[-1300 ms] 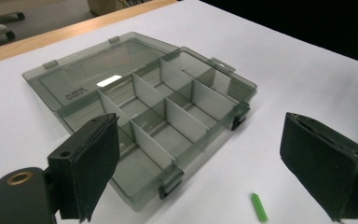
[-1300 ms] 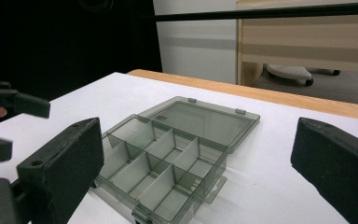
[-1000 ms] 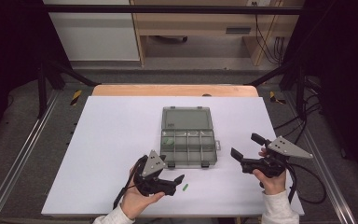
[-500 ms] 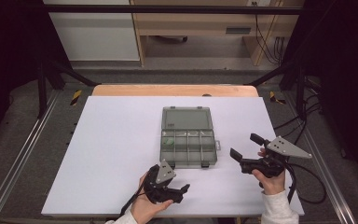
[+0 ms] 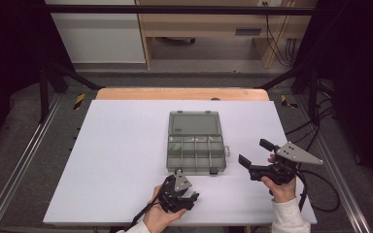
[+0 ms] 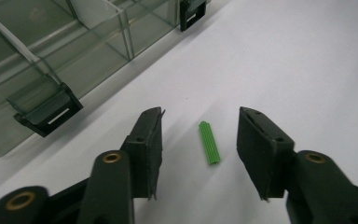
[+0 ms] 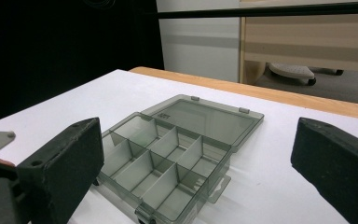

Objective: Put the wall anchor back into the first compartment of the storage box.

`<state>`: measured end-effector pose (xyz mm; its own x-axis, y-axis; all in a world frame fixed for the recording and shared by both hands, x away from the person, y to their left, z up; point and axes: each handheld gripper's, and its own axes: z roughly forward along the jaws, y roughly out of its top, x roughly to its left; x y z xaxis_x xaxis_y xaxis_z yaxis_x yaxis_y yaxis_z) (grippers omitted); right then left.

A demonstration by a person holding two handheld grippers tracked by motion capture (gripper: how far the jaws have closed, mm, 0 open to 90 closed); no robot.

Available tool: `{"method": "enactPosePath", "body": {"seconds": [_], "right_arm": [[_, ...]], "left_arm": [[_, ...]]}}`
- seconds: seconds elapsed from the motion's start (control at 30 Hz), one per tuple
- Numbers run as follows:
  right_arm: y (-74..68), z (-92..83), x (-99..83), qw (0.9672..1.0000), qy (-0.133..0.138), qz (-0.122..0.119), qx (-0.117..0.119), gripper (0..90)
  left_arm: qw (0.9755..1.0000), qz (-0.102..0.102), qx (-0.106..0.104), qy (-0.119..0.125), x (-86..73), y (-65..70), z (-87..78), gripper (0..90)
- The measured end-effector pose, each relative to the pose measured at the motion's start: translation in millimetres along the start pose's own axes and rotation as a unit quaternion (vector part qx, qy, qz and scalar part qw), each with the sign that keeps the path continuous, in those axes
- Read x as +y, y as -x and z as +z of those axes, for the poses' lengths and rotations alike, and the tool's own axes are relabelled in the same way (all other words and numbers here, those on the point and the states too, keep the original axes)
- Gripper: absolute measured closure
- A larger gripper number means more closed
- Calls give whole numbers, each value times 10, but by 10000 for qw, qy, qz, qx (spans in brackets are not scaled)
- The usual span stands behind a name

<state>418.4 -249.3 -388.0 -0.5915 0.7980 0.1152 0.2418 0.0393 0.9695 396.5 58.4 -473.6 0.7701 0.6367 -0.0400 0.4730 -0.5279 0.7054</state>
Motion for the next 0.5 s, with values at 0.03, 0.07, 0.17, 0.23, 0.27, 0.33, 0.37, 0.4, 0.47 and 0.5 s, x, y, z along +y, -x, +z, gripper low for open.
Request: {"method": "enactPosePath", "body": {"seconds": [0.03,0.07,0.17,0.23,0.27,0.33,0.37,0.4,0.47,0.5], "right_arm": [[-1,0,0,10000,-2,0,-1,28],[0,-1,1,10000,7,-6,-1,28],[3,-8,4,10000,25,-12,-4,28],[2,-9,5,10000,23,-2,-13,28],[2,-8,5,10000,20,1,-15,28],[-1,-6,4,10000,11,8,5,28],[-1,-6,4,10000,11,8,5,28],[-2,-4,3,10000,11,6,3,28],[-3,1,2,10000,15,-17,4,28],[-3,2,3,10000,17,-13,3,28]], "left_arm": [[10000,-11,-13,-5,-3,4,11,550],[10000,-6,-9,15,-6,9,13,572],[10000,48,25,-33,-7,23,21,624],[10000,19,31,-73,-10,26,26,656],[10000,-21,47,-53,-9,25,28,672],[9999,-15,82,-64,-10,20,28,701],[9999,-15,82,-64,-10,20,28,718],[9999,-9,101,-55,-12,21,30,718],[9998,16,130,-115,-10,33,23,752],[9998,62,146,-126,-11,43,23,760]]}}
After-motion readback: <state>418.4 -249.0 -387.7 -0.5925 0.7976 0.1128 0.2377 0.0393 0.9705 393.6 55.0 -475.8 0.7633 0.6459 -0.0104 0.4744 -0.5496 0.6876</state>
